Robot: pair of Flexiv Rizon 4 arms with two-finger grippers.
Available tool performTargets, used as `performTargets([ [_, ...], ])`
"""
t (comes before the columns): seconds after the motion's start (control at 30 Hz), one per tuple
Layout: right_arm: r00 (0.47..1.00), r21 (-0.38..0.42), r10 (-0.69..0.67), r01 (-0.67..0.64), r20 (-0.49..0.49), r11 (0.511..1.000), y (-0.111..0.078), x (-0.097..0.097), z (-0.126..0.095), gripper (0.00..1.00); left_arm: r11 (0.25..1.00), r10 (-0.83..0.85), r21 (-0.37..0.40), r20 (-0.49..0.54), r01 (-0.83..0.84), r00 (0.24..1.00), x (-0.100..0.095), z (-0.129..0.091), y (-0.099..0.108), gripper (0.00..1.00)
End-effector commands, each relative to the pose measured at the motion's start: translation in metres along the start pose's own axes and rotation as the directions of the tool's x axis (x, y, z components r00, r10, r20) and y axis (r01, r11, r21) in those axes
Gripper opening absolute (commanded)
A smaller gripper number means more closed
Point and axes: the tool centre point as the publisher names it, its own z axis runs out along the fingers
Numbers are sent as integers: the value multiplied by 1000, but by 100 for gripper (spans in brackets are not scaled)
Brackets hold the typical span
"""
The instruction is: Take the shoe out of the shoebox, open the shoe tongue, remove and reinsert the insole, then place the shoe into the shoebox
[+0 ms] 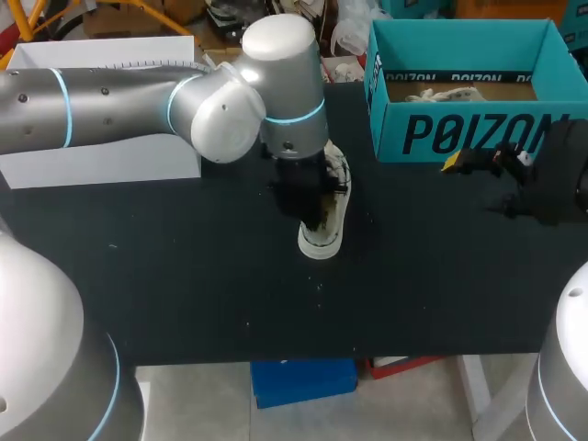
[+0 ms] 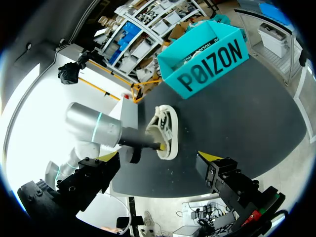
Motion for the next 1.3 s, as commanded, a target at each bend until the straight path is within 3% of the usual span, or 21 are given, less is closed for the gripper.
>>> performTargets([
  [0.03, 1000, 0, 1, -1, 3, 1000, 0, 1, 1, 100, 1000, -3, -3, -11, 3, 1000, -4, 17, 7, 0],
  [0.2, 1000, 0, 1, -1, 3, 1000, 0, 1, 1, 100, 1000, -9, -1, -8, 9, 1000, -7, 19, 7, 0],
  [0.33, 1000, 0, 1, -1, 3, 1000, 0, 1, 1, 100, 1000, -8, -8, 2, 8, 1000, -4, 9, 2, 0],
  [0.57, 1000, 0, 1, -1, 3, 1000, 0, 1, 1, 100, 998, -24, -52, 75, 28, 997, 5, -33, -6, 0],
  [0.77, 1000, 0, 1, -1, 3, 1000, 0, 1, 1, 100, 992, -90, -72, 214, 108, 973, 15, -71, -11, 0],
  [1.0, 1000, 0, 1, -1, 3, 1000, 0, 1, 1, 100, 967, -213, -40, 421, 253, 882, 34, -99, -2, 0],
  [1.17, 1000, 0, 1, -1, 3, 1000, 0, 1, 1, 100, 920, -325, 0, 560, 392, 762, 48, -112, 13, 0],
  [1.3, 1000, 0, 1, -1, 3, 1000, 0, 1, 1, 100, 885, -376, 13, 607, 465, 700, 53, -114, 25, 0],
])
